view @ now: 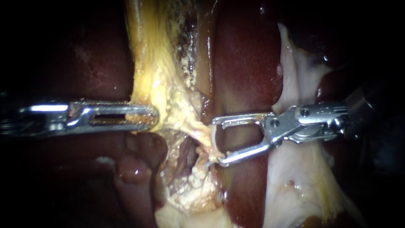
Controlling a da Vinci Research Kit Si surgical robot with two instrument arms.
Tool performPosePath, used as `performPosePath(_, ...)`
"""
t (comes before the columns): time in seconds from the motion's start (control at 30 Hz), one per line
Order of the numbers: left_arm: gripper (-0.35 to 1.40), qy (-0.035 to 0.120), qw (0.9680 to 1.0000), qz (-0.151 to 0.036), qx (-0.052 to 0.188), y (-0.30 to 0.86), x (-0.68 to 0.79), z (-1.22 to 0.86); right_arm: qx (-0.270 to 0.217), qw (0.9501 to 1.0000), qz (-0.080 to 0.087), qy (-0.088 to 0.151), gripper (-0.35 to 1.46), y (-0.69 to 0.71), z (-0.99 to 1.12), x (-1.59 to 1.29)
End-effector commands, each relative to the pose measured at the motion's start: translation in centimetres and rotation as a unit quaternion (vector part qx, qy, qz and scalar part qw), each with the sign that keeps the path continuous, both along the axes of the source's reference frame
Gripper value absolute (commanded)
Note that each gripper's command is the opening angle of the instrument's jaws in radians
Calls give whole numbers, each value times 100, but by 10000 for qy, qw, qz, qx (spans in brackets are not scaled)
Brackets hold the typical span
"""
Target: Going back third clip left tube
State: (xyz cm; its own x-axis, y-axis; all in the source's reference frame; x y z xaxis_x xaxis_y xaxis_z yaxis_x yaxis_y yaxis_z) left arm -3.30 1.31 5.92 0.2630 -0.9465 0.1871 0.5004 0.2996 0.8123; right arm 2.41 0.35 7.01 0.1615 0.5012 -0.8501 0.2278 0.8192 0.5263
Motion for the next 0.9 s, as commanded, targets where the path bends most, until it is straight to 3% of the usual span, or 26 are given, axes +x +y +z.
performPosePath(0.03,-35,1,10000,-4,7,0,0,0,-126,9999,-37,48,60,0,-1,-1)
performPosePath(0.27,-35,1,10000,-4,6,0,0,1,-298,9995,-48,93,60,-3,-8,4)
performPosePath(0.43,-35,1,10000,-4,6,0,-1,1,-220,9997,-24,56,60,-1,1,7)
performPosePath(0.57,-35,1,10000,-5,7,0,-1,1,-224,9997,-16,39,60,-7,10,13)
performPosePath(0.7,-35,1,10000,-5,7,0,-1,0,-189,9996,175,-128,60,-16,21,23)
performPosePath(0.9,-35,1,10000,-5,8,0,-1,0,455,9968,480,-456,60,-26,36,31)
